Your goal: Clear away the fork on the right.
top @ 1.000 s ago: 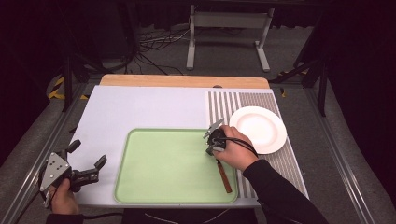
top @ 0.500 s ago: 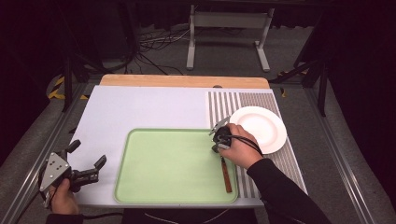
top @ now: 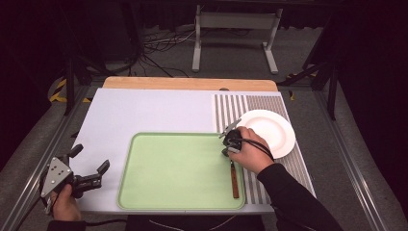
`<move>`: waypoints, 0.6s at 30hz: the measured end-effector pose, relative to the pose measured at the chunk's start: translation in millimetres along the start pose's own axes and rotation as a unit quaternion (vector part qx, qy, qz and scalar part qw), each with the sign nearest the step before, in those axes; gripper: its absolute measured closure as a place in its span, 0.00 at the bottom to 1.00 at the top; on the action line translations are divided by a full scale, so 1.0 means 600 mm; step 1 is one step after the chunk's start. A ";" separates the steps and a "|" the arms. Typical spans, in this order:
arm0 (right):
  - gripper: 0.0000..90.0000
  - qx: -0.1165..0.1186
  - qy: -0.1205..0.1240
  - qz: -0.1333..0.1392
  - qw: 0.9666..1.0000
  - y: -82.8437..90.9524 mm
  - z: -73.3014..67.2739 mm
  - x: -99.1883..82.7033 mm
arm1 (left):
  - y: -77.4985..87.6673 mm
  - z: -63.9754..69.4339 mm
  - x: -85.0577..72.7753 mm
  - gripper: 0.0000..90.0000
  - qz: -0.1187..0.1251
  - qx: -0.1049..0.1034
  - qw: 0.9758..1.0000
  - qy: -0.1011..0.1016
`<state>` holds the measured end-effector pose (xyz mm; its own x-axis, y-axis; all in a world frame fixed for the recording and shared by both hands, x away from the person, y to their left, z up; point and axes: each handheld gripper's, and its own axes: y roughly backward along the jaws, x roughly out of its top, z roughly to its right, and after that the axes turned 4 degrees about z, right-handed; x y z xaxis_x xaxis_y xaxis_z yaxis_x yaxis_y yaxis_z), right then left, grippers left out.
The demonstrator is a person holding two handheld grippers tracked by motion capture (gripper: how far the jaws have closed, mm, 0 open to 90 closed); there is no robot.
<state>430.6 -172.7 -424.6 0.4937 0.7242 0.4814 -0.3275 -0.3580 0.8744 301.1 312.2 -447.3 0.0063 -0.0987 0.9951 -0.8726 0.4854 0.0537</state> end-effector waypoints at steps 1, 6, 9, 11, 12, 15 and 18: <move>0.97 0.001 0.001 0.001 1.000 0.001 0.000 0.000 | 0.000 0.000 0.000 0.00 -0.001 0.000 1.000 0.000; 0.86 0.010 -0.007 0.020 1.000 0.007 -0.005 0.001 | 0.001 0.000 0.000 0.00 -0.001 0.001 1.000 0.000; 0.68 0.017 -0.013 0.046 0.999 0.019 -0.008 0.005 | 0.000 0.000 0.000 0.00 -0.001 0.000 1.000 0.001; 0.59 0.018 -0.012 0.054 0.998 0.023 -0.009 0.006 | 0.000 0.000 0.000 0.00 -0.001 0.000 1.000 0.000; 0.50 0.020 -0.015 0.067 0.997 0.027 -0.010 0.008 | 0.001 0.000 0.000 0.00 -0.002 0.001 1.000 0.000; 0.28 0.035 -0.010 0.098 0.995 0.044 -0.011 0.012 | 0.001 0.000 0.001 0.00 -0.001 0.002 1.000 -0.002; 0.25 0.043 -0.002 0.117 0.992 0.063 -0.012 0.012 | 0.000 0.001 0.000 0.00 -0.001 0.000 1.000 -0.001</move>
<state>415.8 -176.5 -388.3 0.4146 0.6134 0.6722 -0.3641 -0.5651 0.7403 300.7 311.8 -447.1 0.0072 -0.1007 0.9949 -0.8729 0.4848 0.0554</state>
